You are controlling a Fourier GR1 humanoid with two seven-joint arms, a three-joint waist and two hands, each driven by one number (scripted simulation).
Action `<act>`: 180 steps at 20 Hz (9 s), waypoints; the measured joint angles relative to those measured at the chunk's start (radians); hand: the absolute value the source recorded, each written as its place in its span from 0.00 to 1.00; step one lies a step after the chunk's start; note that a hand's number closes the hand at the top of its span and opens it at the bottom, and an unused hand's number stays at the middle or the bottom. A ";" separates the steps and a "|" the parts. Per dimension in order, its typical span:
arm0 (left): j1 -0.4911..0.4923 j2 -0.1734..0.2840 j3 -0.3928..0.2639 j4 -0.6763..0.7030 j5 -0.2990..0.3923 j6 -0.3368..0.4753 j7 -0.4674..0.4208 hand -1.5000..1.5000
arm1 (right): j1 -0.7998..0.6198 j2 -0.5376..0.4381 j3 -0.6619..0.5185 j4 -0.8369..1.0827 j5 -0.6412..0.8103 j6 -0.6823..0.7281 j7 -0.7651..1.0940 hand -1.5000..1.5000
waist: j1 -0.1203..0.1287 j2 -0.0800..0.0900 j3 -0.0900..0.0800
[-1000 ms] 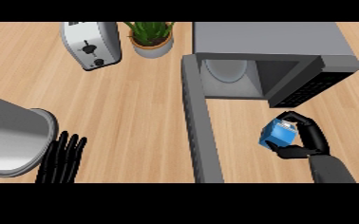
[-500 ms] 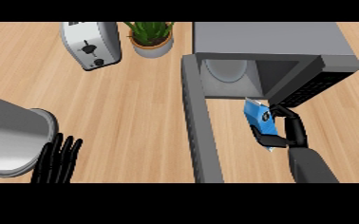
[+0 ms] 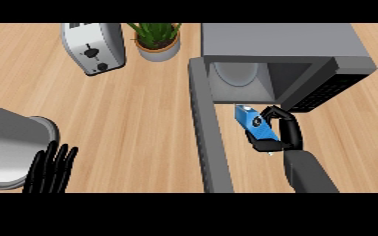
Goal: Pick up the milk, place it into the microwave and close the microwave
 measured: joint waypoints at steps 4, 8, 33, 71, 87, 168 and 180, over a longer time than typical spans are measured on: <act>0.010 0.002 0.029 0.008 0.018 -0.022 -0.002 0.00 | 0.039 0.046 0.036 -0.118 -0.008 0.000 0.030 1.00 | -0.007 -0.003 0.000; 0.023 0.011 0.067 0.005 0.046 -0.052 0.005 0.00 | 0.065 0.072 0.072 -0.261 -0.012 -0.029 0.107 1.00 | -0.010 -0.004 0.000; -0.028 -0.018 0.146 0.083 0.057 -0.158 0.010 0.00 | -0.343 -0.026 0.125 -0.003 0.111 -0.410 0.441 1.00 | 0.029 0.012 0.002; -0.145 -0.034 0.073 0.139 -0.102 -0.130 0.038 0.00 | -0.535 -0.083 0.065 0.274 0.174 -0.522 0.377 0.00 | 0.090 0.043 0.006; -0.178 -0.076 0.015 0.143 -0.156 -0.110 0.065 0.00 | -0.375 -0.078 -0.058 0.255 0.046 -0.289 0.164 0.00 | 0.046 0.019 0.002; -1.245 -0.251 -0.623 0.996 0.154 0.585 0.044 0.00 | 0.666 -0.241 0.038 -1.421 -0.661 0.636 0.660 0.00 | -0.282 0.060 -0.007; -1.368 -0.250 -0.608 1.085 0.278 0.626 -0.025 0.00 | 0.586 -0.291 0.044 -1.416 -0.758 0.672 0.711 0.00 | -0.338 0.082 -0.003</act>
